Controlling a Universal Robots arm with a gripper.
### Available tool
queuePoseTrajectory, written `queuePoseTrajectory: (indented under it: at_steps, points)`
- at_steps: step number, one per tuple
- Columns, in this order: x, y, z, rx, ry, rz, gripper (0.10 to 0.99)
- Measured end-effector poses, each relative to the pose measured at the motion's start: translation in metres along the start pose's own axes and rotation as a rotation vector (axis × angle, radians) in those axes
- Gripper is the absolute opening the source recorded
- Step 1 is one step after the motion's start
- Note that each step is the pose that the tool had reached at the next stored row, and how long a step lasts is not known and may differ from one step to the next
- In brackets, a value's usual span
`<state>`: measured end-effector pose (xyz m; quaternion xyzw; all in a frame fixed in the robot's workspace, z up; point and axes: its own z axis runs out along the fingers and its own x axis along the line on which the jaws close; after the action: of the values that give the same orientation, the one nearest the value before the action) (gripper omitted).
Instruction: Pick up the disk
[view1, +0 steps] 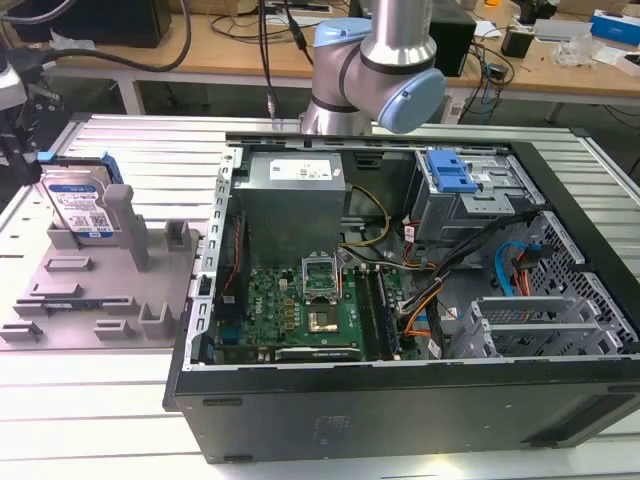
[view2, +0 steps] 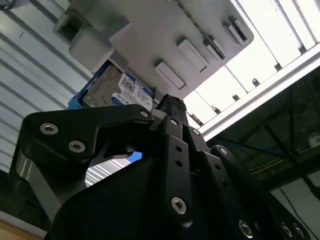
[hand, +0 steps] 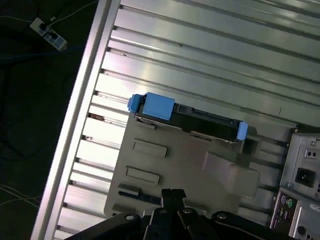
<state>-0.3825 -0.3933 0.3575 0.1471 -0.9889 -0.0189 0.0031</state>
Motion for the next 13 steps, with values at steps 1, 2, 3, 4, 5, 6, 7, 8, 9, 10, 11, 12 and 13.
queuePoseTrajectory:
  at_steps: [1,2,3,4,5,6,7,8,9,10,11,12,13]
  points:
    - [0.0000,0.0000,0.0002,0.000,0.0013,-0.032,0.106]
    - [0.0000,0.0000,0.0003,0.000,0.0026,-0.070,0.106]
    - [0.0000,0.0000,0.0004,0.000,0.0036,-0.098,0.106]
    - [0.0000,0.0000,0.0004,0.000,0.0043,-0.116,0.106]
    - [0.0000,0.0000,0.0004,0.000,0.0051,-0.135,0.106]
    - [0.0000,0.0000,0.0003,0.000,0.0058,-0.153,0.106]
    - [0.0000,0.0000,0.0004,0.000,0.0066,-0.174,0.106]
    - [0.0000,0.0000,0.0004,0.000,0.0076,-0.201,0.106]
    - [0.0000,0.0000,0.0004,0.000,0.0088,-0.232,0.106]
    - [0.0000,0.0000,0.0004,0.000,0.0113,-0.300,0.235]
    - [0.0000,0.0000,0.0004,0.000,0.0138,-0.361,0.294]
    - [0.0000,-0.0001,0.0004,0.000,0.0145,-0.381,0.357]
    - [0.0000,-0.0001,0.0004,0.000,0.0152,-0.400,0.416]
